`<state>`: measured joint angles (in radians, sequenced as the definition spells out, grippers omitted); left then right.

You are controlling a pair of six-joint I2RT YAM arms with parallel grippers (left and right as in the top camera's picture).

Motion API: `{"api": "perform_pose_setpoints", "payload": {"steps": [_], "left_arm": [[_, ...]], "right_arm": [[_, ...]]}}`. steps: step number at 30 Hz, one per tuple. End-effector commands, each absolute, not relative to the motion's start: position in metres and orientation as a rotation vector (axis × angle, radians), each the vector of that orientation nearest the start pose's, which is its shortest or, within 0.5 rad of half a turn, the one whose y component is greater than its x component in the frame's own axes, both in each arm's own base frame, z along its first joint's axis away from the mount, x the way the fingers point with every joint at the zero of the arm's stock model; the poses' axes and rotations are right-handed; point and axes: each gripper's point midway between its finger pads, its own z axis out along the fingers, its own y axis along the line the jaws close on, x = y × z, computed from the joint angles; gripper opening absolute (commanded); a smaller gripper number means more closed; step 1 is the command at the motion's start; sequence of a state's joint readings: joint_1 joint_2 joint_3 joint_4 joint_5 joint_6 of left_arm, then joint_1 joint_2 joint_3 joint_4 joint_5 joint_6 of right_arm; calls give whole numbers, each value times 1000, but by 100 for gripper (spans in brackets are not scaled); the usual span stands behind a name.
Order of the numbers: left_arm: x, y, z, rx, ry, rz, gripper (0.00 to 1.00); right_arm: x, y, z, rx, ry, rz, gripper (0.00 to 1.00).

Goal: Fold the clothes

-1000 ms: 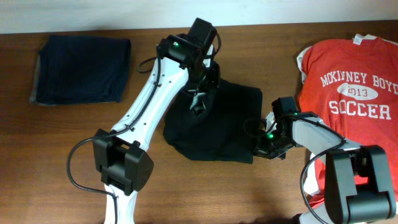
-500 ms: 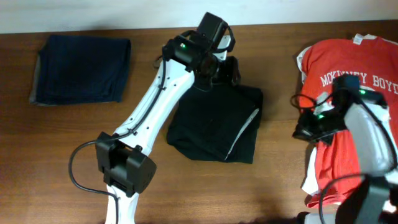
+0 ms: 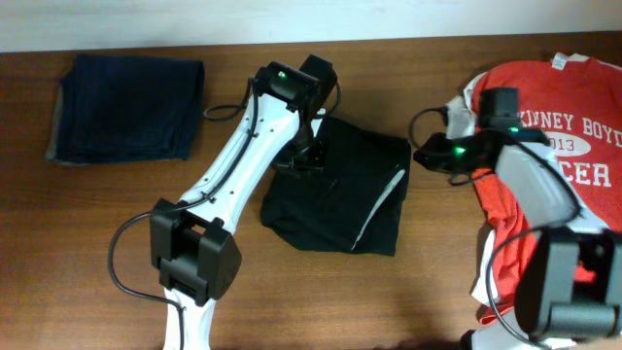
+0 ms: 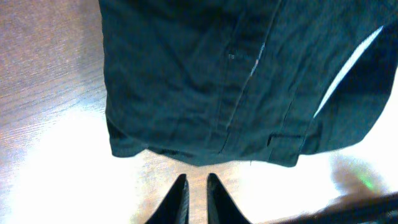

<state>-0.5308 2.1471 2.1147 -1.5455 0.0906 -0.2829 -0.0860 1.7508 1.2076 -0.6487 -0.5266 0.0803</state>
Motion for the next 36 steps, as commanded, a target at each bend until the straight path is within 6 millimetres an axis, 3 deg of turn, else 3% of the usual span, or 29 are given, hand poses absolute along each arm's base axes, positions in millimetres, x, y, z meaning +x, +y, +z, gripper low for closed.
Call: {"api": "perform_pose_setpoints", "payload": {"steps": [1, 3, 5, 9, 12, 14, 16, 18, 20, 22, 24, 25, 27, 29, 31, 32, 33, 34, 35, 36], "left_arm": [[329, -251, 173, 543, 3034, -215, 1], [310, -274, 175, 634, 3015, -234, 1], [290, -278, 139, 624, 3095, -177, 1], [290, -261, 91, 460, 3178, -134, 1], [282, -250, 47, 343, 3223, -105, 1], [274, -235, 16, 262, 3260, -95, 1], [275, -223, -5, 218, 3254, -101, 1], [285, -209, -13, 164, 3230, -74, 0], [315, -174, -13, 90, 3127, 129, 0], [361, -131, -7, -20, 2948, 323, 1], [404, -126, -1, 62, 2822, 248, 1], [417, -127, 2, 87, 2775, 228, 0], [437, -133, 23, 153, 2702, 204, 1], [455, -136, 101, 110, 2585, 144, 1], [453, -134, 213, 17, 2390, 25, 1], [438, -128, 245, -28, 2344, -12, 1], [424, -123, 254, -48, 2356, -15, 1], [410, -117, 249, -96, 2406, -13, 1], [395, -113, 232, -111, 2499, -6, 1], [384, -108, 207, -115, 2597, -18, 1]], "right_arm": [[430, 96, 73, -131, 2582, 724, 4], [455, 98, 57, -161, 2537, 563, 4], [463, 93, 48, -154, 2533, 481, 4], [467, 80, 43, -76, 2549, 393, 4], [468, 80, 41, -65, 2549, 398, 4], [465, 80, 21, -59, 2592, 401, 4], [452, 87, -6, -61, 2668, 468, 4], [422, 93, -16, 14, 2802, 552, 4], [383, 90, -23, 200, 2975, 571, 4], [325, 88, -25, 373, 3217, 566, 4], [289, 93, -22, 390, 3363, 538, 4], [281, 95, -23, 376, 3390, 524, 4], [291, 91, -22, 353, 3361, 469, 4], [318, 80, 11, 397, 3267, 495, 4], [333, 68, 63, 440, 3201, 507, 9], [329, 70, 81, 428, 3188, 518, 28], [324, 75, 88, 415, 3192, 543, 41], [317, 88, 92, 358, 3210, 613, 45], [313, 101, 90, 308, 3218, 660, 59], [311, 109, 84, 282, 3222, 662, 96]]}}
